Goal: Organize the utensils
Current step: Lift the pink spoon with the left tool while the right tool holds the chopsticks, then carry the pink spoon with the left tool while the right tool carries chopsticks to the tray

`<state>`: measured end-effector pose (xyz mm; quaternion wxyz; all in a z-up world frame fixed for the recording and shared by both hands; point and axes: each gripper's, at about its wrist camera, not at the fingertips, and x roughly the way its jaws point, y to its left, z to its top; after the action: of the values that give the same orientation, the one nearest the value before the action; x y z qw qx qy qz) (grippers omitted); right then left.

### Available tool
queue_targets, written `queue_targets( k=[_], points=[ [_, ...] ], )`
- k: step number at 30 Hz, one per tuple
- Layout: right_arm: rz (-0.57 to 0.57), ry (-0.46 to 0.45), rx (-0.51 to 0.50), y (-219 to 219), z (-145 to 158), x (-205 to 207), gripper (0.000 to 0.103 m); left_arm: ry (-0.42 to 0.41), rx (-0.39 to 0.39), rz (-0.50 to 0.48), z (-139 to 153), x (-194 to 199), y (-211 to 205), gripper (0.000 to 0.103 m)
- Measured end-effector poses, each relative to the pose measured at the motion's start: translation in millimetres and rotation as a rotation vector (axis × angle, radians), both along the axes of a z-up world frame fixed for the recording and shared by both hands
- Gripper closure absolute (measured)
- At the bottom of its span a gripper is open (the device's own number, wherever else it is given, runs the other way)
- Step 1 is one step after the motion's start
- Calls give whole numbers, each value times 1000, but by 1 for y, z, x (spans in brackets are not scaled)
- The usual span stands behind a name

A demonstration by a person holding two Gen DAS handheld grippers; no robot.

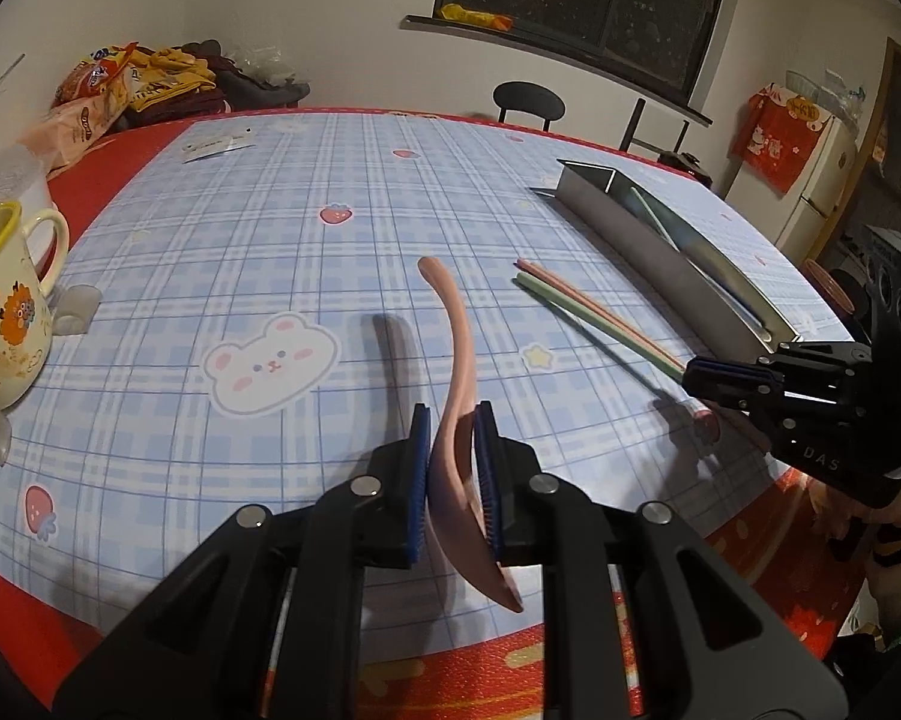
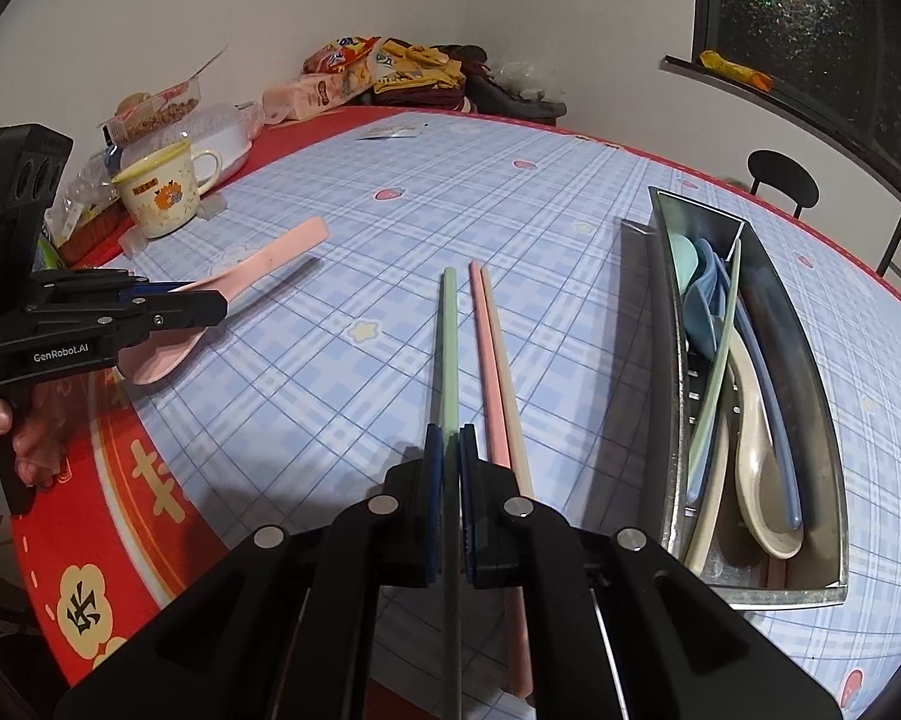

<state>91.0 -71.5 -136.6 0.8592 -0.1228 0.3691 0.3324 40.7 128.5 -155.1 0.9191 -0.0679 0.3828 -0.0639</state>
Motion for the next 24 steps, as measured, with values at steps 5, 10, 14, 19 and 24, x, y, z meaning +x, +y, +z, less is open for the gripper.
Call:
queue_targets(
  k=[5,10,14,19,24],
  points=[
    [-2,-16,16,-2,3,-2,97,-2,-3,8,1,-2,1,85],
    [-14,-30,71,-12,9,-3,97,-23,-11,24,3,-4,4,85],
    [-35,-28,145,-24,14,-4,97,-33,-36,38,5,-6,10,85],
    [-46,-29,222,-37,26,-5,97,-35,-40,44,9,-7,12,85],
    [-57,-66,278,-49,44,-5,97,-62,-68,37,26,-8,12,85]
  ],
)
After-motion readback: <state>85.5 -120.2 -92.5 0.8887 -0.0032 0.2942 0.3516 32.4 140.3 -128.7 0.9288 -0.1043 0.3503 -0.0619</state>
